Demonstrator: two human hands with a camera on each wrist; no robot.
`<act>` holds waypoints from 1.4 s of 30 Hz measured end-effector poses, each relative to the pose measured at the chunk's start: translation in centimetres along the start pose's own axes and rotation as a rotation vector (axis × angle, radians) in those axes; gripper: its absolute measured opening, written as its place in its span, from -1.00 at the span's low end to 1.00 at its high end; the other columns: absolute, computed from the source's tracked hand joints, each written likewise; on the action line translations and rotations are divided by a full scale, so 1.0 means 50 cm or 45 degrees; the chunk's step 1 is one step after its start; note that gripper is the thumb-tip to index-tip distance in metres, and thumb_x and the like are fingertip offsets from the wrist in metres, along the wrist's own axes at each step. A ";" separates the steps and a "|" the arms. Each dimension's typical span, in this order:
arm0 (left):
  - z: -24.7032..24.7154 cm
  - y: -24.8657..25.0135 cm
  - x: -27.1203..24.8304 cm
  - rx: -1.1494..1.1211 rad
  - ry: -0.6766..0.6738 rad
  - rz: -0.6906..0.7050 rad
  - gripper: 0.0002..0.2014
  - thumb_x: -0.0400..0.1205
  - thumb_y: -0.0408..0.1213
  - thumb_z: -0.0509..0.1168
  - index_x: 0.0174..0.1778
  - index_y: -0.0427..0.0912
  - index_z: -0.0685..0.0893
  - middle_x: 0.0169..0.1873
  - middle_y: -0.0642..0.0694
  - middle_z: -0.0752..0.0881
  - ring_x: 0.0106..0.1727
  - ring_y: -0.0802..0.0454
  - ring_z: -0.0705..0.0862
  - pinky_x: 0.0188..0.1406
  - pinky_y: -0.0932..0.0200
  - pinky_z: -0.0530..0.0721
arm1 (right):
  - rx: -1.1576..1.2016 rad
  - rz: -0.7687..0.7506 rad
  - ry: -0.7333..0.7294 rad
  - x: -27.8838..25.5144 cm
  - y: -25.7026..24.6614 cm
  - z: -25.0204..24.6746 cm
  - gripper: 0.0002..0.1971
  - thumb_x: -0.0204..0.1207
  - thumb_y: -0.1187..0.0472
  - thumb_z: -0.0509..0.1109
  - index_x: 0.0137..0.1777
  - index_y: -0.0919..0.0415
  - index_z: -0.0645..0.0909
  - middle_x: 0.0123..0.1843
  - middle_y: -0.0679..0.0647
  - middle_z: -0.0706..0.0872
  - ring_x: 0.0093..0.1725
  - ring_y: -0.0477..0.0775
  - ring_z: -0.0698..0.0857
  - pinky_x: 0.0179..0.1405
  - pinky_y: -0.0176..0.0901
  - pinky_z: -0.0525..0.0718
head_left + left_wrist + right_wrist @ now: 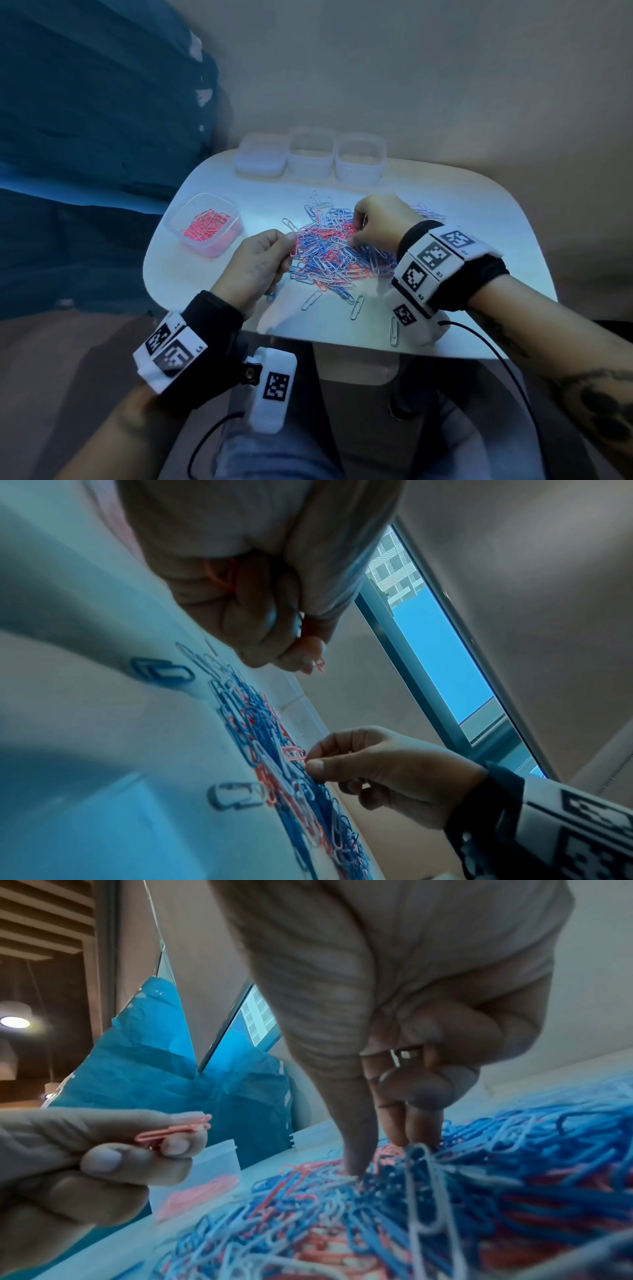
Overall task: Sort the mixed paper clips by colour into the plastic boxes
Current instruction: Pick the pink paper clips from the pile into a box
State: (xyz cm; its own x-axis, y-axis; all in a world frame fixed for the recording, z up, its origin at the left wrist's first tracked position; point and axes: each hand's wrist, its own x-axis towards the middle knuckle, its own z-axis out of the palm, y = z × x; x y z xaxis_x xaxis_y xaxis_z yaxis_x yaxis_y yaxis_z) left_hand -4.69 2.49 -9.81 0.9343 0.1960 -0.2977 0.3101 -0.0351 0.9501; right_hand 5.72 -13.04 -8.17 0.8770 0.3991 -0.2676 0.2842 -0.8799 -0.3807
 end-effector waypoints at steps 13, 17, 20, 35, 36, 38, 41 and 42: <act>0.007 0.010 -0.007 -0.162 -0.014 -0.019 -0.72 0.68 -0.26 0.17 -0.38 -0.13 0.41 -0.66 0.05 0.54 -0.76 0.27 0.13 -0.80 0.50 0.08 | 0.155 0.063 -0.016 -0.010 0.009 -0.016 -0.74 0.48 0.35 0.41 -0.40 0.18 0.48 -0.34 0.04 0.61 -0.27 0.00 0.59 -0.36 -0.25 0.52; 0.007 0.012 0.001 -0.240 -0.033 -0.058 -0.78 0.64 -0.29 0.23 -0.34 -0.13 0.45 -0.54 -0.04 0.69 -0.75 0.25 0.09 -0.78 0.52 0.06 | 0.366 0.045 -0.073 -0.021 0.027 -0.031 -0.72 0.47 0.41 0.40 -0.39 0.15 0.45 -0.46 0.01 0.56 -0.63 -0.23 0.53 -0.74 -0.53 0.35; 0.010 0.012 0.006 -0.257 -0.060 -0.071 -0.75 0.67 -0.27 0.19 -0.35 -0.16 0.46 -0.51 -0.03 0.72 -0.75 0.26 0.10 -0.80 0.53 0.07 | 0.392 0.024 -0.103 -0.021 0.035 -0.032 -0.72 0.43 0.43 0.43 -0.39 0.14 0.48 -0.43 0.01 0.56 -0.48 -0.07 0.53 -0.60 -0.50 0.46; 0.031 0.014 0.011 -0.204 -0.013 -0.004 -0.77 0.67 -0.30 0.20 -0.33 -0.18 0.52 -0.63 0.06 0.60 -0.75 0.27 0.16 -0.80 0.47 0.05 | 0.854 -0.215 -0.118 -0.069 -0.057 -0.012 -0.93 0.52 0.26 0.40 -0.09 0.24 0.58 -0.38 0.02 0.63 -0.49 -0.19 0.62 -0.69 -0.46 0.42; 0.032 0.015 0.012 -0.200 -0.010 0.000 -0.76 0.68 -0.29 0.20 -0.33 -0.18 0.51 -0.64 0.08 0.58 -0.75 0.27 0.17 -0.80 0.47 0.06 | 0.871 -0.220 -0.097 -0.068 -0.062 -0.007 -0.95 0.51 0.30 0.40 -0.13 0.23 0.56 -0.40 0.03 0.62 -0.49 -0.18 0.62 -0.69 -0.46 0.44; 0.031 0.016 0.013 -0.210 -0.013 0.001 -0.75 0.68 -0.27 0.20 -0.35 -0.16 0.48 -0.65 0.09 0.55 -0.74 0.27 0.17 -0.80 0.46 0.06 | 0.915 -0.207 -0.081 -0.066 -0.065 -0.004 -0.89 0.51 0.35 0.38 -0.21 0.20 0.53 -0.43 0.02 0.61 -0.53 -0.24 0.62 -0.69 -0.45 0.46; 0.030 0.018 0.010 -0.270 -0.041 -0.009 -0.71 0.70 -0.22 0.14 -0.36 -0.14 0.44 -0.65 0.10 0.54 -0.74 0.28 0.16 -0.80 0.49 0.06 | 0.999 -0.151 -0.197 -0.067 -0.068 -0.008 -0.82 0.54 0.36 0.34 -0.28 0.18 0.51 -0.43 0.03 0.57 -0.58 -0.28 0.56 -0.70 -0.47 0.42; 0.030 0.017 0.010 -0.315 -0.048 -0.035 -0.69 0.72 -0.18 0.10 -0.35 -0.13 0.44 -0.65 0.10 0.52 -0.74 0.29 0.16 -0.81 0.48 0.07 | 1.019 -0.136 -0.231 -0.067 -0.069 -0.010 -0.80 0.54 0.37 0.32 -0.30 0.18 0.50 -0.41 0.04 0.56 -0.58 -0.27 0.52 -0.70 -0.47 0.40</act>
State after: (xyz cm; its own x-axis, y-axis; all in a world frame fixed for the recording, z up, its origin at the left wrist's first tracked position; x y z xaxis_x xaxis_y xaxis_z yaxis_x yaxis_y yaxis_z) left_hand -3.68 1.07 -9.28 0.9335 0.1566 -0.3227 0.2874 0.2114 0.9342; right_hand 1.98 -11.49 -5.53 0.7654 0.5659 -0.3064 -0.0592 -0.4122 -0.9092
